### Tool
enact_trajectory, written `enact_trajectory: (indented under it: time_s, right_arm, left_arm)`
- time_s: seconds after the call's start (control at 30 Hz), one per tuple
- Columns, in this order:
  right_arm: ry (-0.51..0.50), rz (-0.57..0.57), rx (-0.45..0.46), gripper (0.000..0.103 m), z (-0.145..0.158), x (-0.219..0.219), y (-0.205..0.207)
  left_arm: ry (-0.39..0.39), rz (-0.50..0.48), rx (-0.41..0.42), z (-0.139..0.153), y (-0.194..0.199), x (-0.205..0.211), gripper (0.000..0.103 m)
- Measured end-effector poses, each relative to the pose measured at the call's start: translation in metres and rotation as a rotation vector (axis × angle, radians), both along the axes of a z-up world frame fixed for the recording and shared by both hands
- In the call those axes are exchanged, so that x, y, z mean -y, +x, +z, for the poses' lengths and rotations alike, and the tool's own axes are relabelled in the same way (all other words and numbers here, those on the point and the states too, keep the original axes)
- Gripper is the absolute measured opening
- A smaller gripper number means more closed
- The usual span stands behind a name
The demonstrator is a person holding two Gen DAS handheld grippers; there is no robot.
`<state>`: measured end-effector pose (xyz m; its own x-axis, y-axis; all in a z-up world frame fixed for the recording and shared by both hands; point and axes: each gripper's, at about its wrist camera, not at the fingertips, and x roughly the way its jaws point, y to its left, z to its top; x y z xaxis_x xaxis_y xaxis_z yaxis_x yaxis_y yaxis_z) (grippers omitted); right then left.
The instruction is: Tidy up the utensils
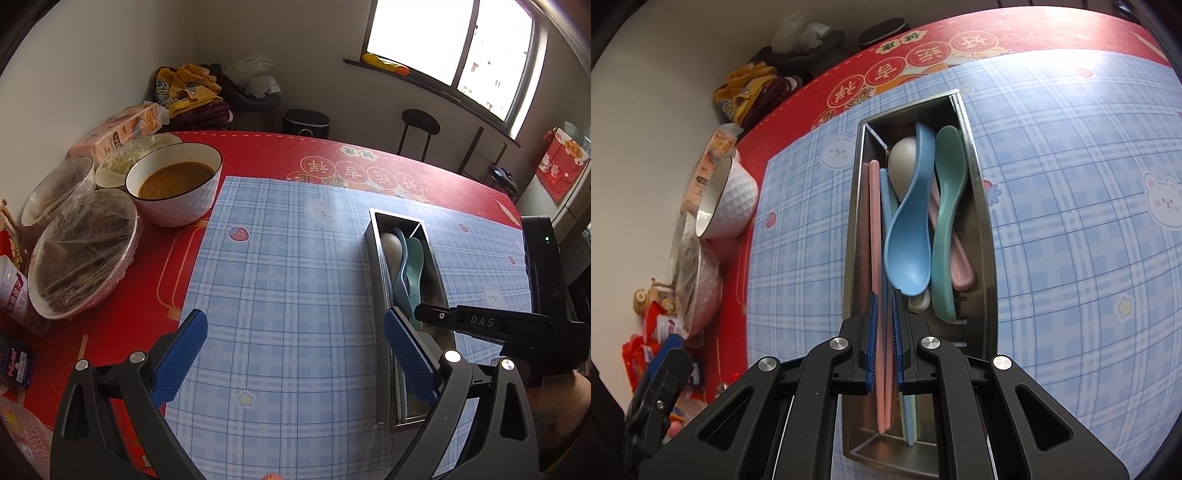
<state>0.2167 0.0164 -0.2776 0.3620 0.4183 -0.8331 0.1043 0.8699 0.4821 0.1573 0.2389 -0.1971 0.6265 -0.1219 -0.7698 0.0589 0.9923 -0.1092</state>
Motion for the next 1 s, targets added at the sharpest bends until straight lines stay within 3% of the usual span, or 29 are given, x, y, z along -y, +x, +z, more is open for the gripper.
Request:
enact_trajectory:
  time_s: [0.47, 0.53, 0.6, 0.73, 0.87, 1.0]
  right_arm:
    - [-0.249, 0.091, 0.256, 0.01, 0.116, 0.08, -0.026]
    - [-0.271, 0.084, 0.3, 0.02, 0.136, 0.095, -0.035]
    - [-0.293, 0.07, 0.348, 0.049, 0.154, 0.11, -0.046]
    - [-0.313, 0.055, 0.427, 0.062, 0.189, 0.136, -0.067]
    - [-0.318, 0.003, 0.507, 0.085, 0.223, 0.156, -0.093]
    - [-0.369, -0.059, 0.604, 0.086, 0.254, 0.17, -0.119]
  left_arm:
    - [0.019, -0.043, 0.169, 0.087, -0.005, 0.047, 0.094]
    - [0.024, -0.048, 0.206, 0.103, -0.009, 0.057, 0.094]
    - [0.029, -0.054, 0.241, 0.119, -0.013, 0.066, 0.094]
    - [0.042, -0.067, 0.316, 0.15, -0.024, 0.086, 0.097]
    - [0.028, -0.098, 0.387, 0.178, -0.039, 0.103, 0.097]
    - [0.027, -0.137, 0.464, 0.202, -0.055, 0.122, 0.097]
